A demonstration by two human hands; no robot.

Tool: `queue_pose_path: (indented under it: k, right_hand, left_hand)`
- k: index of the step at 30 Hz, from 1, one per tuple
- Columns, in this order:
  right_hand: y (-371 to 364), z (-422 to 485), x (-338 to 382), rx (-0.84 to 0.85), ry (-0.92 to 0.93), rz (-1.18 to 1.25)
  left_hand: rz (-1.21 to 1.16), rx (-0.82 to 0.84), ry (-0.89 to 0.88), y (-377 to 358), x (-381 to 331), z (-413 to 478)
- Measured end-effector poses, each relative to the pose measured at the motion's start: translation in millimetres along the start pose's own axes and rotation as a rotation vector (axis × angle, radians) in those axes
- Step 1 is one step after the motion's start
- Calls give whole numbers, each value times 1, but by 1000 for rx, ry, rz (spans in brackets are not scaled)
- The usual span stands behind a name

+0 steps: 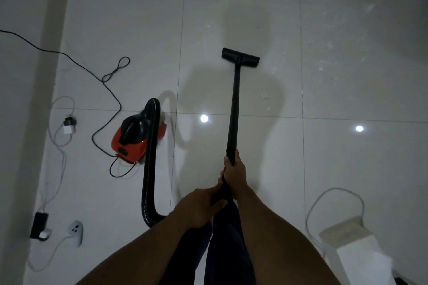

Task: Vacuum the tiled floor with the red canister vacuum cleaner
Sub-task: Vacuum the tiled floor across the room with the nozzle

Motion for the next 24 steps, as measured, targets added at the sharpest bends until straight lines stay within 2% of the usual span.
queue_pose_path:
  k: [2,5,9,18,21,24]
  right_hand:
    - [0,7,10,-7,6,-44]
    - [-2,-31,77,43,-2,-3]
    - [9,-19,121,59,49,33]
    - [28,51,240,94,15,-66]
    - [25,77,283,115,10,-60]
    - [14,106,320,134,19,-38]
  left_hand:
    - [-12,15,5,5,-1,15]
    - [-37,14,30,15,-4,35]
    - [-42,-7,32,38,-19,62]
    - [-30,-57,59,111,-93,143]
    - [-88,-129,180,135,-110,177]
    - [-97,-116,165,169,-119,207]
Point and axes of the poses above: each hand's wrist, its own z-axis towards the middle knuckle, its own y-axis out of the back of the hand, x = y × z, the point moved 2 cm from there along z, towards the middle knuckle, and after that the axes turned 7 degrees about z, right-handed, at the moved point
